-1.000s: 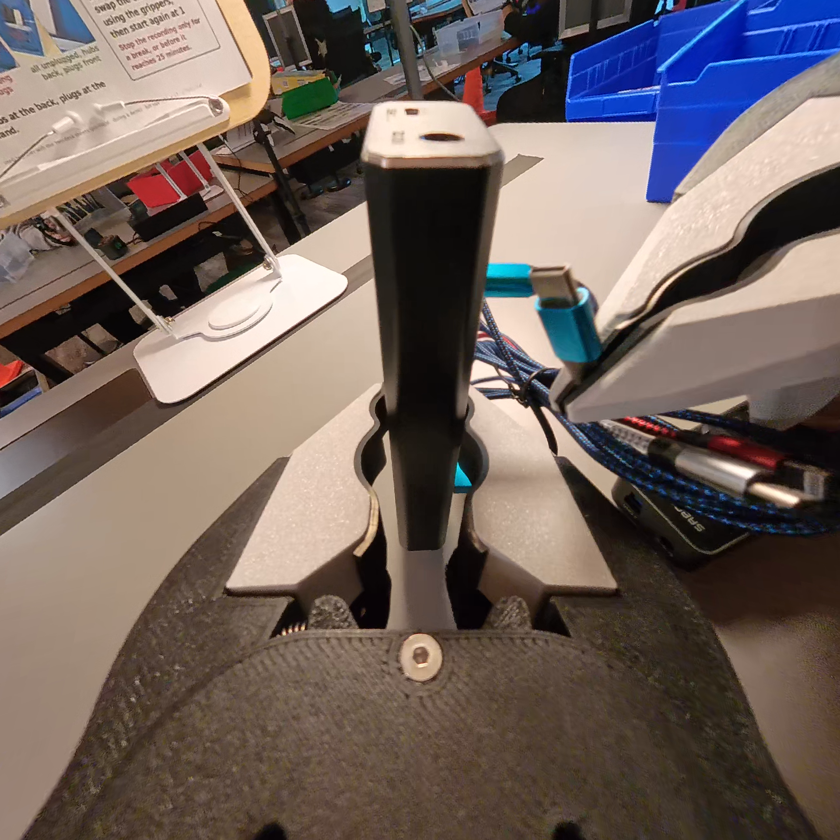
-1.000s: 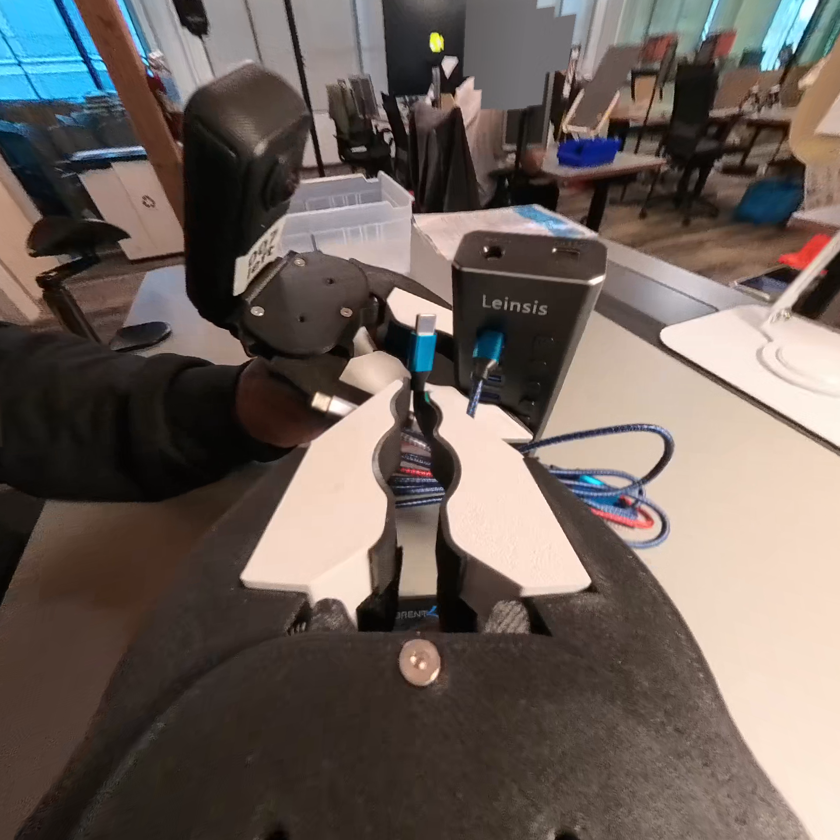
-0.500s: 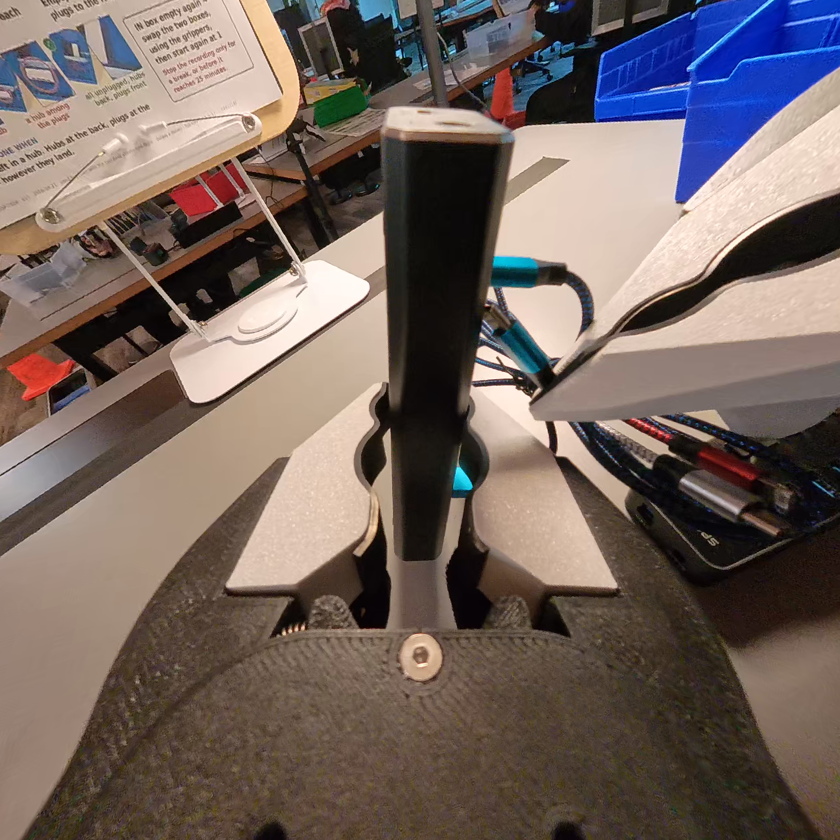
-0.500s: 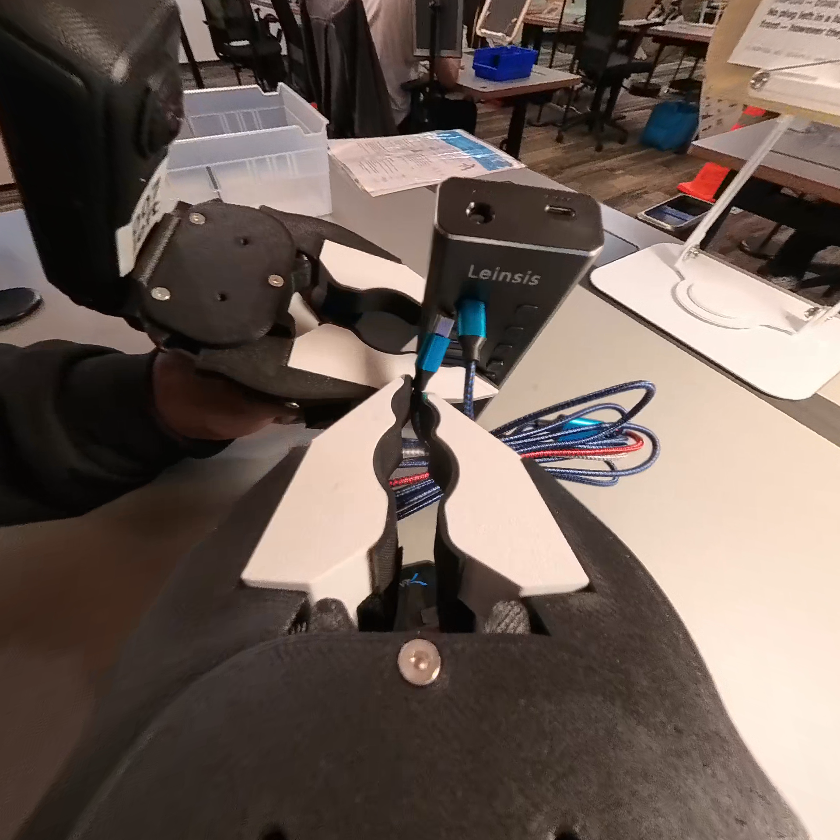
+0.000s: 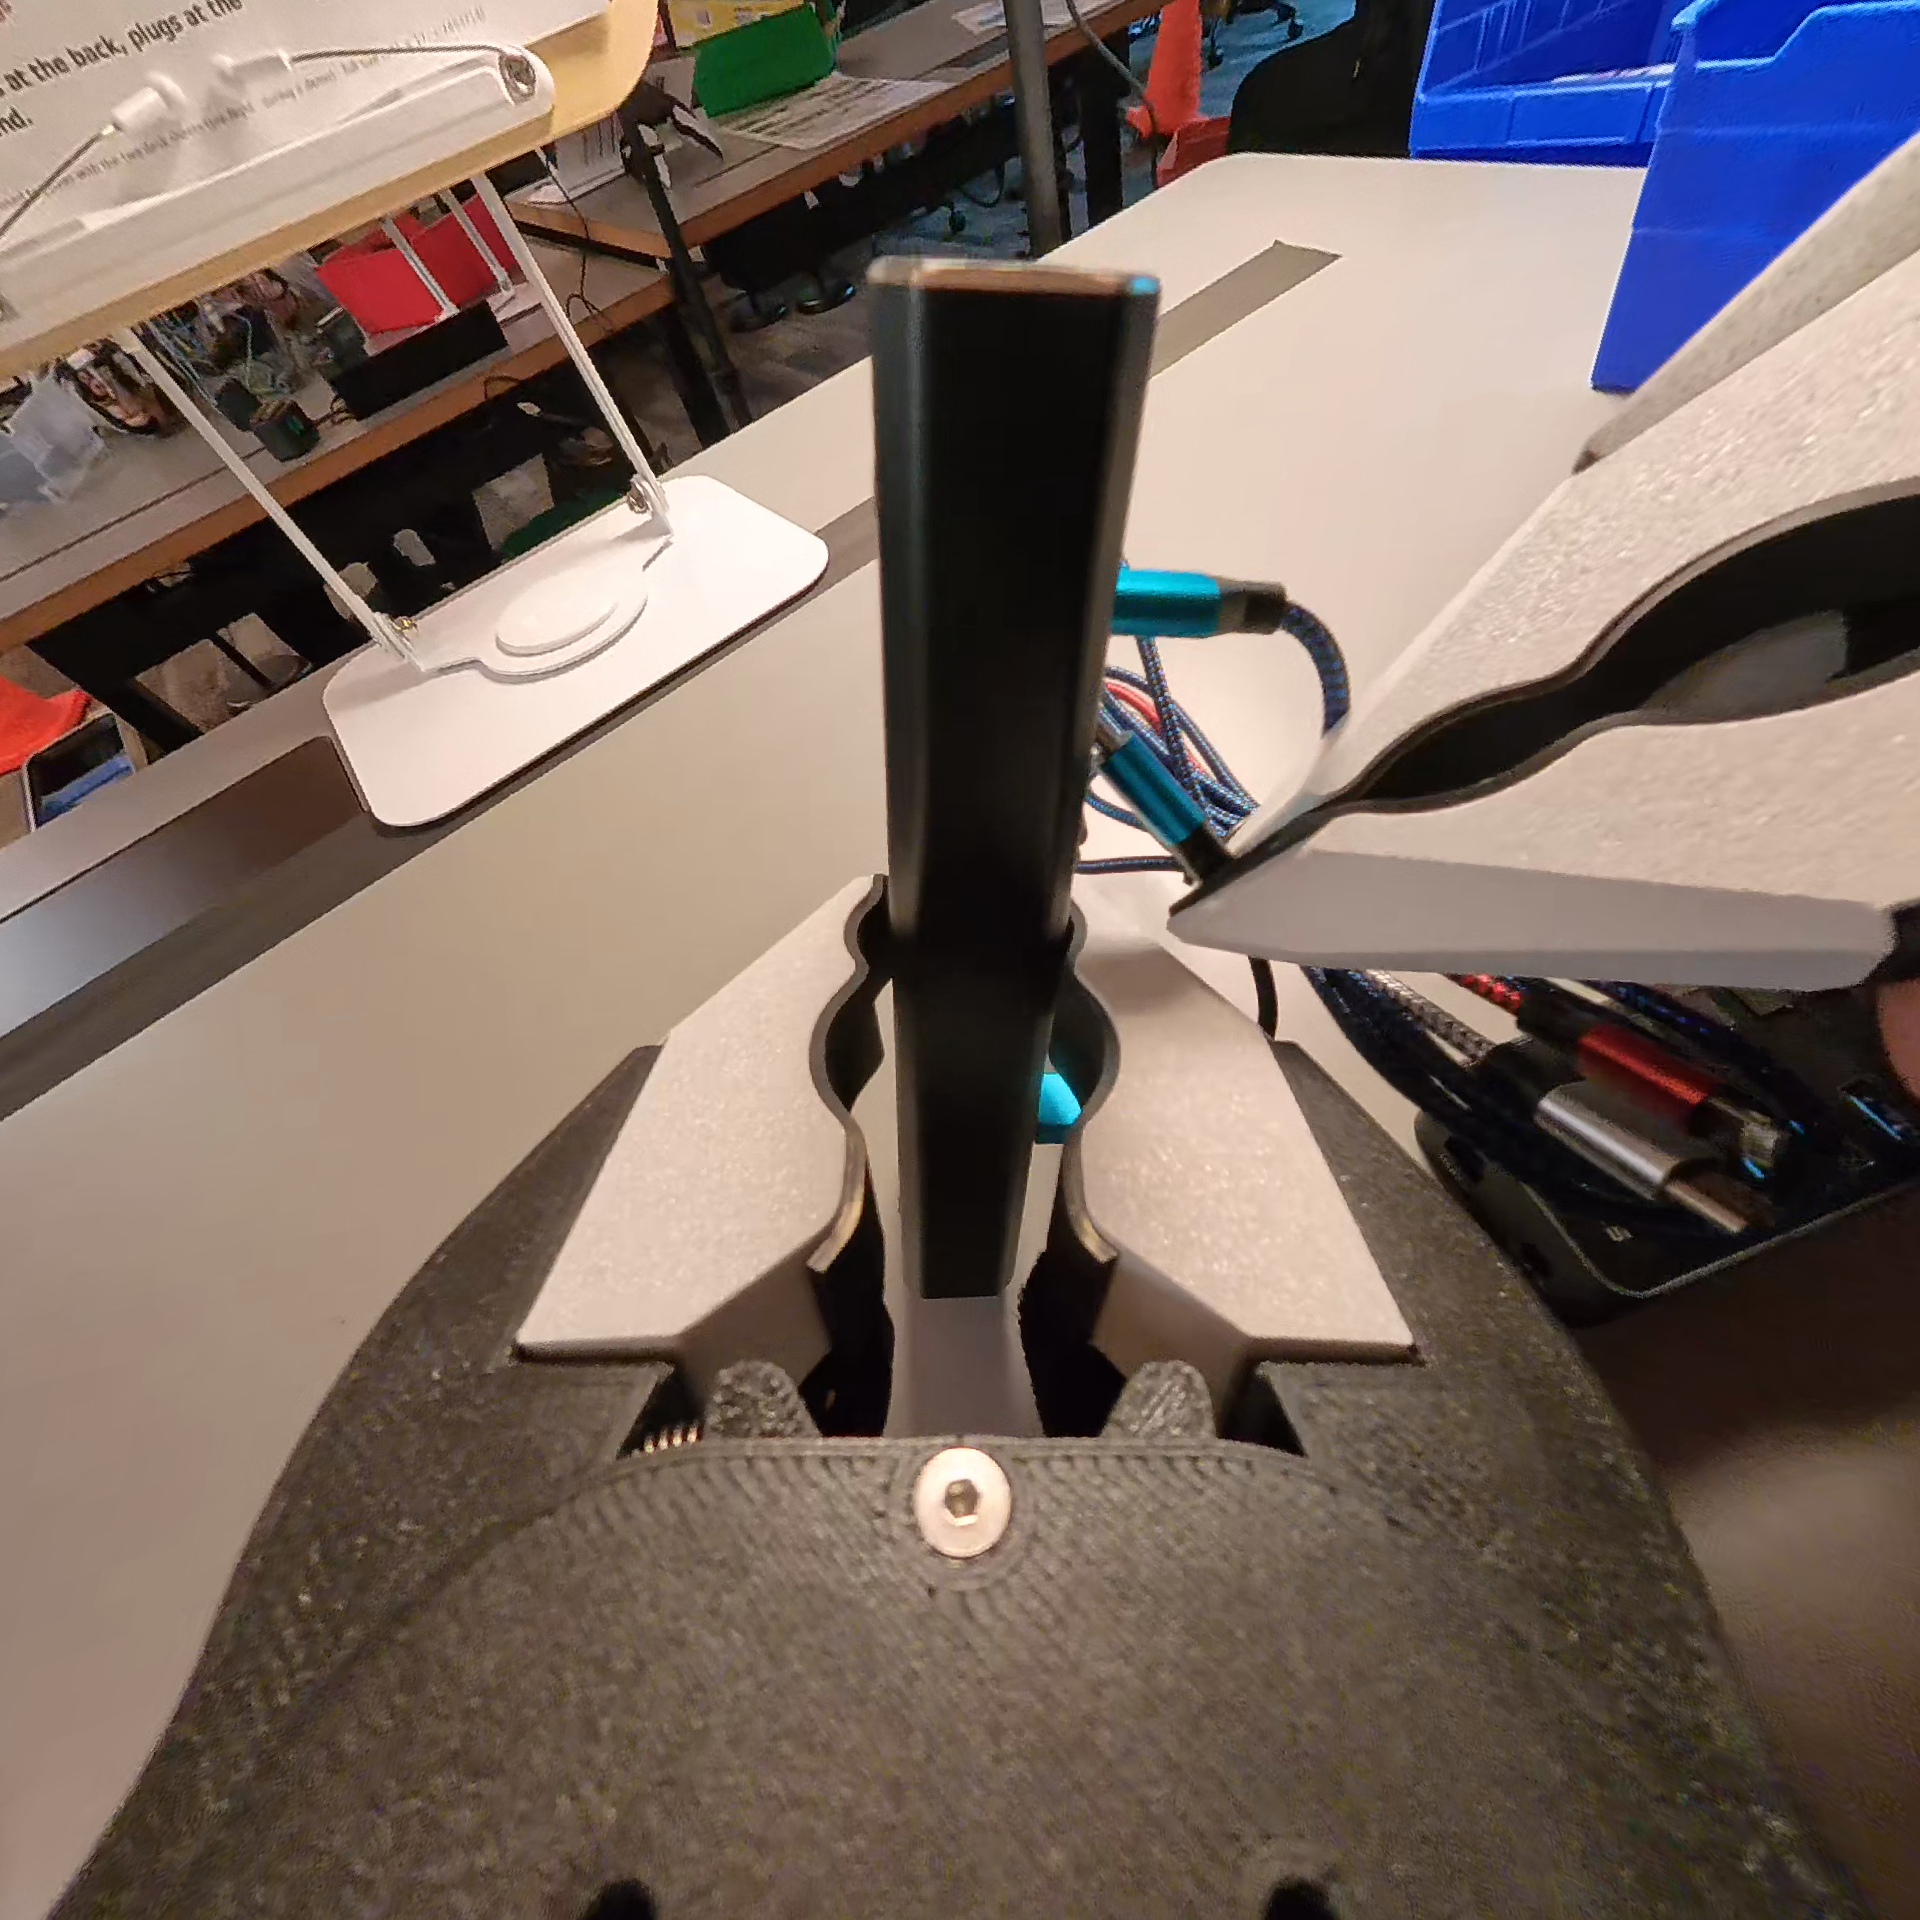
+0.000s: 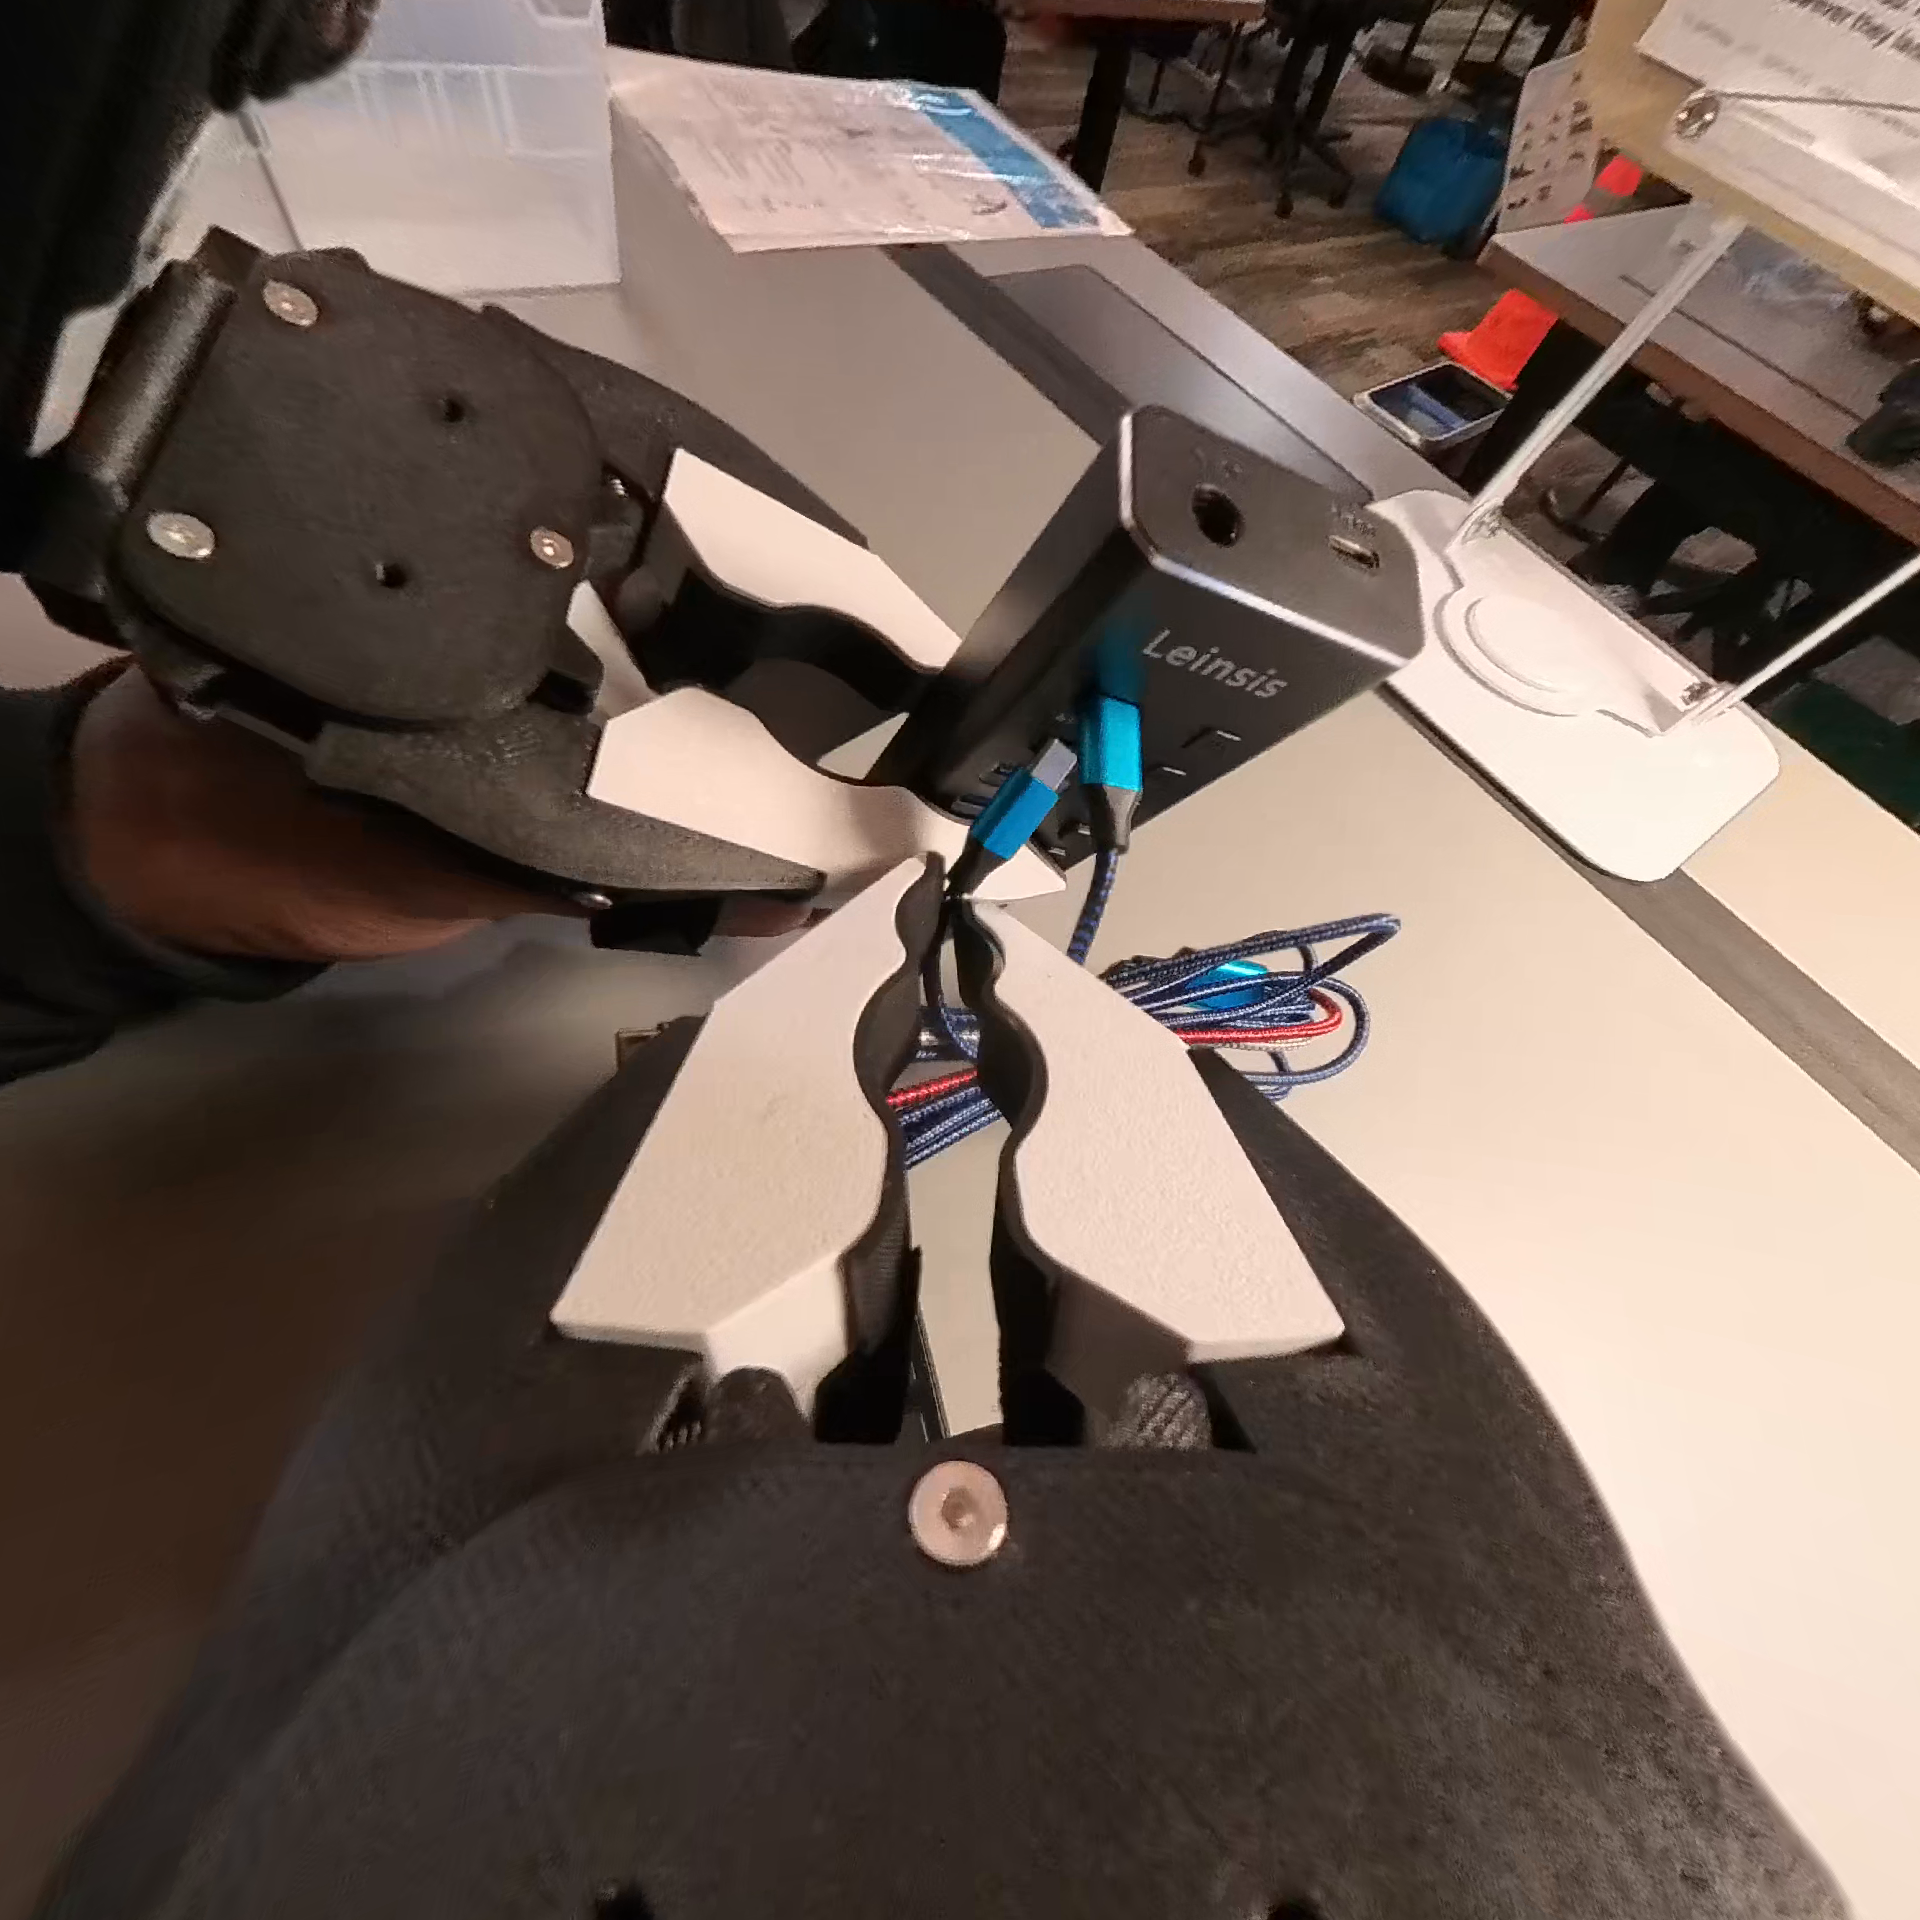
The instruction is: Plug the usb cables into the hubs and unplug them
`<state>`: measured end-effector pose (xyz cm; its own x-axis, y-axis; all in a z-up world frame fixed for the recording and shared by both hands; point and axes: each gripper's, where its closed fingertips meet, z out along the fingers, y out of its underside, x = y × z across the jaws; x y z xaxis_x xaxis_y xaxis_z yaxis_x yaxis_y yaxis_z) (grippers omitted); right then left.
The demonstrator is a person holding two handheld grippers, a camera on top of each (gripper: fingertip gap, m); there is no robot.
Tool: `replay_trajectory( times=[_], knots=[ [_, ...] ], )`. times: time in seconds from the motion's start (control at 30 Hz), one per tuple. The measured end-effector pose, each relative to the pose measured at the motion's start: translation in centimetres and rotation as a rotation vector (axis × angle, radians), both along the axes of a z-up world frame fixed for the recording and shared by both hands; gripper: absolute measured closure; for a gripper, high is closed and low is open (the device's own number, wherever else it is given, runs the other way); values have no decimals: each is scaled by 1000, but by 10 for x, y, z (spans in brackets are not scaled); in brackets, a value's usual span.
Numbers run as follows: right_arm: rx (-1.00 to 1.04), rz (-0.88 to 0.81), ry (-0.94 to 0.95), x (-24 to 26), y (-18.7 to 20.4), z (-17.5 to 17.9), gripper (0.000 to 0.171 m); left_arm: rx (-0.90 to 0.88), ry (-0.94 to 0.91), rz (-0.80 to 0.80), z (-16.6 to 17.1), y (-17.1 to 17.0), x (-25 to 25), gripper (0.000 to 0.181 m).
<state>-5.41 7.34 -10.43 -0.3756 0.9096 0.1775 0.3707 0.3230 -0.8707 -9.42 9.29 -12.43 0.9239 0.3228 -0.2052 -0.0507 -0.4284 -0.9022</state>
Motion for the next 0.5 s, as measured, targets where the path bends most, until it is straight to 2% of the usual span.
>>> replay_trajectory(
  times=[0.23,0.5],
  knots=[
    [76,-9,-10,-1,6,6,169,-7,-16,3,0,0,0,151],
    [220,-27,134,-9,10,12,169,5,-56,10,0,-2,-3,151]
  ],
)
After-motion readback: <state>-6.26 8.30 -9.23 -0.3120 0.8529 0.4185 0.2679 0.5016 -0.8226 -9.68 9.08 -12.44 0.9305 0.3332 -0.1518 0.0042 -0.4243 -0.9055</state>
